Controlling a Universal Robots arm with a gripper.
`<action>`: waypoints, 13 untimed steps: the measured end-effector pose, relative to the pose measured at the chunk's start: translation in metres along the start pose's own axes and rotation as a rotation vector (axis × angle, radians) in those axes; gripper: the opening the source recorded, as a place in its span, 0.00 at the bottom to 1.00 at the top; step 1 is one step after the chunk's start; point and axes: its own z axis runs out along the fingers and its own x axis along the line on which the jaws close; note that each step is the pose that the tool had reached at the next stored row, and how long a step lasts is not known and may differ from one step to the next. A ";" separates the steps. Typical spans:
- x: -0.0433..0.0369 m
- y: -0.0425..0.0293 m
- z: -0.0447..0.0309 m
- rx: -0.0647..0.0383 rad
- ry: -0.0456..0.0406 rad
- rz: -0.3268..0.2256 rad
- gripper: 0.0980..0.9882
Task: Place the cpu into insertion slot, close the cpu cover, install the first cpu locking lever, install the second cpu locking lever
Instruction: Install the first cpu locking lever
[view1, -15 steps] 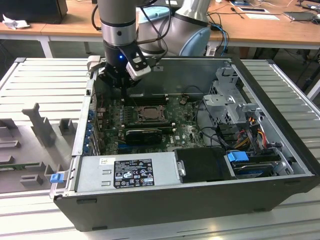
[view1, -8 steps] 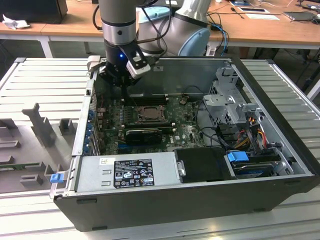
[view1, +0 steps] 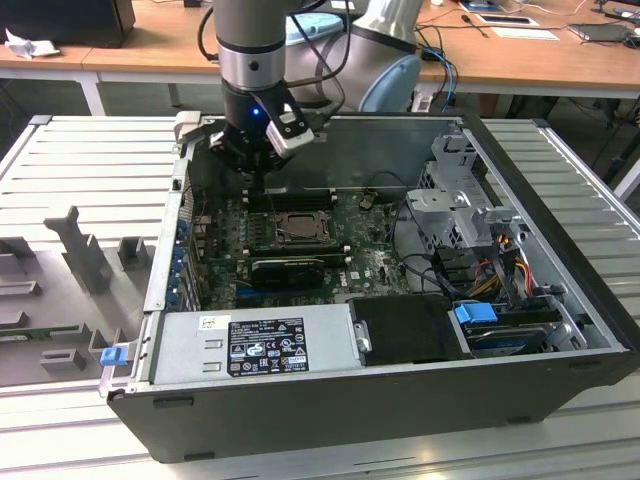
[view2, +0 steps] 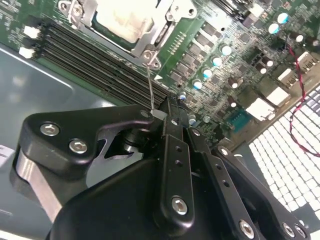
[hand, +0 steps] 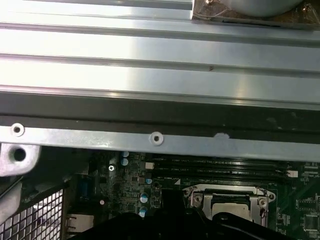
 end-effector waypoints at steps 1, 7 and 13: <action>-0.0021 -0.0001 0.0001 0.000 0.0000 0.000 0.01; -0.0138 -0.0008 0.0004 0.001 0.0001 0.000 0.01; -0.0288 -0.0017 0.0010 0.003 0.0001 0.000 0.01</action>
